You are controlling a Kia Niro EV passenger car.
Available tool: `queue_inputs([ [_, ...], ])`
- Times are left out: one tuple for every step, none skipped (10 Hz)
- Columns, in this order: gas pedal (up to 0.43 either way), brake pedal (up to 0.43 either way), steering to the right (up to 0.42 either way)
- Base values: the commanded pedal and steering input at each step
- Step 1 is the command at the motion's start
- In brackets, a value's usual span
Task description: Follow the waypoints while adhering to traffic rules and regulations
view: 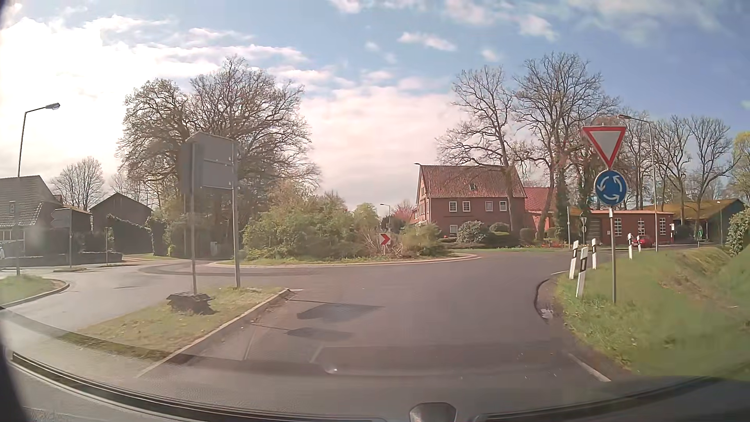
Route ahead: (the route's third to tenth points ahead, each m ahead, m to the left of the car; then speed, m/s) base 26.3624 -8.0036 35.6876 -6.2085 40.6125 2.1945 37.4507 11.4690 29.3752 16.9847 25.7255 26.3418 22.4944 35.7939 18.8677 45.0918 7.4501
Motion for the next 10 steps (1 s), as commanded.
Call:
queue_inputs([
  [0.11,0.0,0.027],
  [0.098,0.0,0.049],
  [0.098,0.0,0.064],
  [0.098,0.0,0.087],
  [0.11,0.0,0.105],
  [0.118,0.0,0.124],
  [0.118,0.0,0.135],
  [0.118,0.0,0.147],
  [0.118,0.0,0.154],
  [0.118,0.006,0.159],
])
